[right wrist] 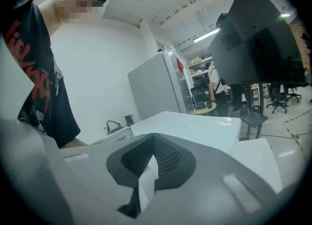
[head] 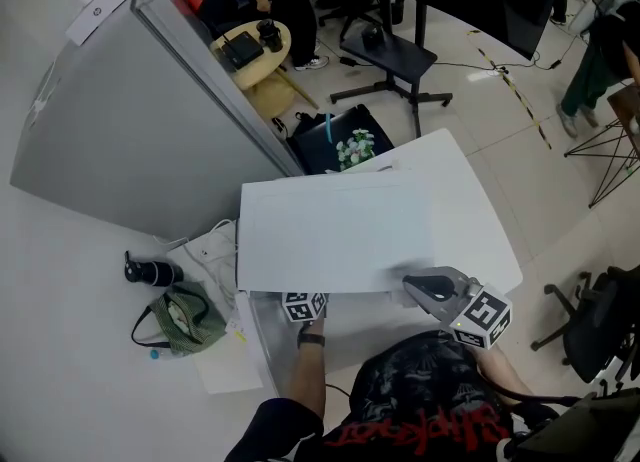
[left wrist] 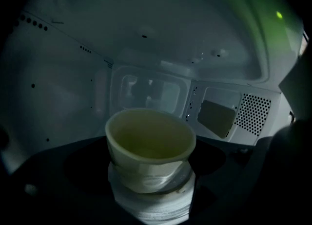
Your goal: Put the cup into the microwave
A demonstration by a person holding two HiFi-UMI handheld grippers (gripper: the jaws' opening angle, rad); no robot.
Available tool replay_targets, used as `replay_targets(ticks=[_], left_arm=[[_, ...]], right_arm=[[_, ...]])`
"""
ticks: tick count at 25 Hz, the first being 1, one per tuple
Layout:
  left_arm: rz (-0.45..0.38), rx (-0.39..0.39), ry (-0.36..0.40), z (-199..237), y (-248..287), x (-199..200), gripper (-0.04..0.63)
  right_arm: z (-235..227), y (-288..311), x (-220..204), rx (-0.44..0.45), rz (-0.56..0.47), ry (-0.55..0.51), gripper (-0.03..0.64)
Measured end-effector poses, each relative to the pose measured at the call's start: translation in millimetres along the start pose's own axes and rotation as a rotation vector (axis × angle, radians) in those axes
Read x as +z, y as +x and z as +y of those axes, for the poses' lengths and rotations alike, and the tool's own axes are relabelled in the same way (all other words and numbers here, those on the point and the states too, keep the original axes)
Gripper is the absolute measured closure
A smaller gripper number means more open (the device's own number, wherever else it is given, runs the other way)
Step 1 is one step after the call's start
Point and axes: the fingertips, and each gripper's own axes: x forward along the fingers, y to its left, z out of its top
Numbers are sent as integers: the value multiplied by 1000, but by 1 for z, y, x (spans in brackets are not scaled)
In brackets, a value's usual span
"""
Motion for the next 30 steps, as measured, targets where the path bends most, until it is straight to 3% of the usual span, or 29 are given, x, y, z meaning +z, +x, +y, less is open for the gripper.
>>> replay_targets(ticks=[3, 6, 11, 19, 23, 30], left_arm=[[-20, -20, -31, -11, -13, 5, 144], [-34, -51, -113, -24, -39, 0, 152], [-106, -41, -231, -34, -55, 3, 345], [30, -95, -369, -71, -80, -2, 428], [173, -113, -329, -101, -100, -2, 428], [410, -149, -134, -153, -137, 12, 428]], right_arm=[[4, -2, -1, 19, 0, -1, 617], [16, -8, -5, 52, 3, -3, 617], [13, -14, 13, 88, -40, -12, 617], [34, -3, 14, 178, -24, -4, 617], [50, 2, 14, 244, -21, 1, 617], [77, 10, 17, 361, -46, 40, 617]])
